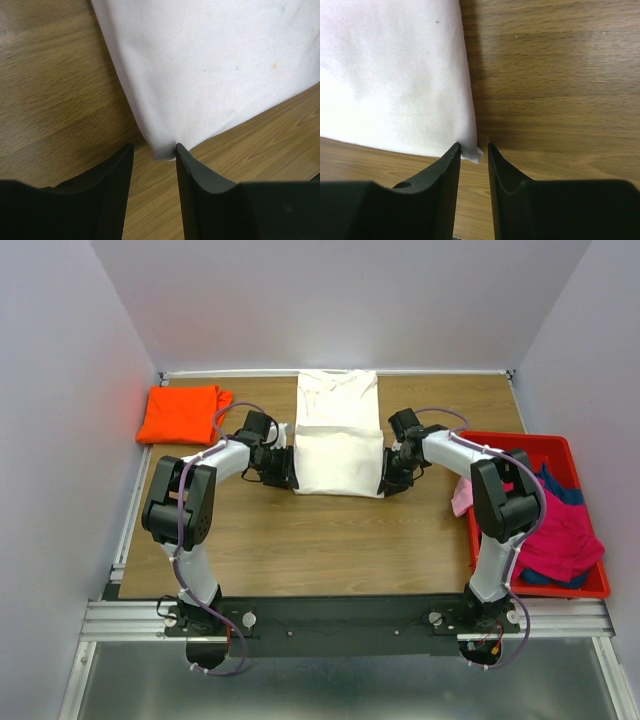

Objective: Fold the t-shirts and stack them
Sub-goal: Fold the tshirt

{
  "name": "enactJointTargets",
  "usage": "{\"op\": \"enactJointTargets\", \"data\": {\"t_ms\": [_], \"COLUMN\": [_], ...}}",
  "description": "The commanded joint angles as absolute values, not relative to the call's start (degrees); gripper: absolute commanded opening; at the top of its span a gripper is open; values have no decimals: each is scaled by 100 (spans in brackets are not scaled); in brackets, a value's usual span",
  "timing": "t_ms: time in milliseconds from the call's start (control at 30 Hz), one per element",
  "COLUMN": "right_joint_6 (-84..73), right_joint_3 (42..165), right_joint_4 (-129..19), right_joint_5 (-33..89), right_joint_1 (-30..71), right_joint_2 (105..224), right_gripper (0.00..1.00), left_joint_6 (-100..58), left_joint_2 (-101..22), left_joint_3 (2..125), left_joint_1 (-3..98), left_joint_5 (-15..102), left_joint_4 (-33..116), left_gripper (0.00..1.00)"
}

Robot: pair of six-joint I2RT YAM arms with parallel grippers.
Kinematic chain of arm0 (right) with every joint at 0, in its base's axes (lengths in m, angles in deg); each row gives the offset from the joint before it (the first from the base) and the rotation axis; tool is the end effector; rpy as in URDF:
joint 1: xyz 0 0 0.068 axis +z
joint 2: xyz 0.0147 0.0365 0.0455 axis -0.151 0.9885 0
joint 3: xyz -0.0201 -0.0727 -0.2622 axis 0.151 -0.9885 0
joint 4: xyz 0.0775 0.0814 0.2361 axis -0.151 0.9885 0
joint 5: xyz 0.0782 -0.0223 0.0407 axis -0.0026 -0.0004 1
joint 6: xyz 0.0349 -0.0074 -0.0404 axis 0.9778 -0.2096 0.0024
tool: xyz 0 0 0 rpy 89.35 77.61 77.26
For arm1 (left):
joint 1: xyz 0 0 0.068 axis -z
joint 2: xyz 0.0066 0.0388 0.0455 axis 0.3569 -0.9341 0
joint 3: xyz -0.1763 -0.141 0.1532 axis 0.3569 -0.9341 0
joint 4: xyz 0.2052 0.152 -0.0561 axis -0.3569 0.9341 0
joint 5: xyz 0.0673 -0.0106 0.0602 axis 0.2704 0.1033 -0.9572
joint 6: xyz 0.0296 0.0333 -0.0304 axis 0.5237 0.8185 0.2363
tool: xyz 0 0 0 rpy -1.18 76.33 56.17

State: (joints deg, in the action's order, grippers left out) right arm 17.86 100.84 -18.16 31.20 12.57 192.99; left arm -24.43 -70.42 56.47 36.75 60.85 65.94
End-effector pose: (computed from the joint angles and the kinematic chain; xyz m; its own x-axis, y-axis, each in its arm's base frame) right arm 0.3444 0.1408 0.1596 -0.9766 0.1509 -0.1532 0.1015 0.9516 0.2900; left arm 0.3474 -0.1146 0.1591 -0.9402 0.0271 -0.3396 0.2006 0.8496 -0.4878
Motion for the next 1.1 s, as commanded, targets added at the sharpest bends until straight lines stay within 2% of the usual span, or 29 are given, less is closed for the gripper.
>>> {"op": "enactJointTargets", "data": {"t_ms": [0, 200, 533, 700, 833, 867, 900, 1067], "right_joint_6": [1817, 1799, 1782, 1773, 1764, 1764, 1764, 1755], "right_joint_3": [9986, 9985, 10038, 10047, 10038, 10038, 10038, 10047], "right_joint_4": [-1898, -1898, -1898, -1898, -1898, -1898, -1889, -1880], "right_joint_5": [3379, 3441, 3476, 3494, 3494, 3494, 3494, 3520], "right_joint_1": [1223, 1223, 1223, 1232, 1223, 1232, 1232, 1223], "right_joint_2": [19325, 19360, 19413, 19422, 19413, 19413, 19413, 19326], "right_gripper": [31, 22, 18, 13, 6, 4, 1, 0], "left_joint_6": [-2360, -2281, -2236, -2254, -2228, -2219, -2210, -2175], "left_joint_2": [-7114, -7228, -7413, -7527, -7571, -7571, -7571, -7379], "left_joint_3": [5469, 5504, 5557, 5610, 5575, 5549, 5531, 5469], "left_joint_1": [3708, 3708, 3717, 3717, 3726, 3726, 3726, 3726], "left_joint_5": [6104, 6086, 6147, 6305, 6323, 6332, 6332, 6227], "left_joint_4": [6700, 6717, 6656, 6577, 6559, 6559, 6550, 6620], "left_gripper": [46, 39, 37, 28, 12, 4, 1, 0]}}
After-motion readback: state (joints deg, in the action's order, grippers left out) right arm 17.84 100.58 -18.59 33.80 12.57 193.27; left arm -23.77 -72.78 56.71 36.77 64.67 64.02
